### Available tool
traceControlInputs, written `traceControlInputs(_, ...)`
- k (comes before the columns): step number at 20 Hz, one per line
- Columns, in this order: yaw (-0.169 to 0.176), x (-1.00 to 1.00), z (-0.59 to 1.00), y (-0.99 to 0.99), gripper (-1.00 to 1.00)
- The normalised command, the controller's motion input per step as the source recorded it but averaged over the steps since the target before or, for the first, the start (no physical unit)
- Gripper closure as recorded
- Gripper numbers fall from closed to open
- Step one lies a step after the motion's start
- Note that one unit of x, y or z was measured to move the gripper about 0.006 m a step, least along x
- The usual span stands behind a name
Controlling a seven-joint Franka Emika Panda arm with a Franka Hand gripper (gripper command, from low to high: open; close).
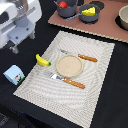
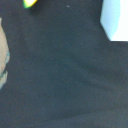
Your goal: Interact with the objects in diverse but meaningful ways.
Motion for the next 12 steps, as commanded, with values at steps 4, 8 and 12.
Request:
traceControlInputs(4, 0.0, 0.0, -0.13, -0.75, -1.0)
traceControlInputs(8, 0.0, 0.01, -0.24, -0.56, -1.0)
traceControlInputs(12, 0.0, 0.07, -0.32, -0.28, -1.0)
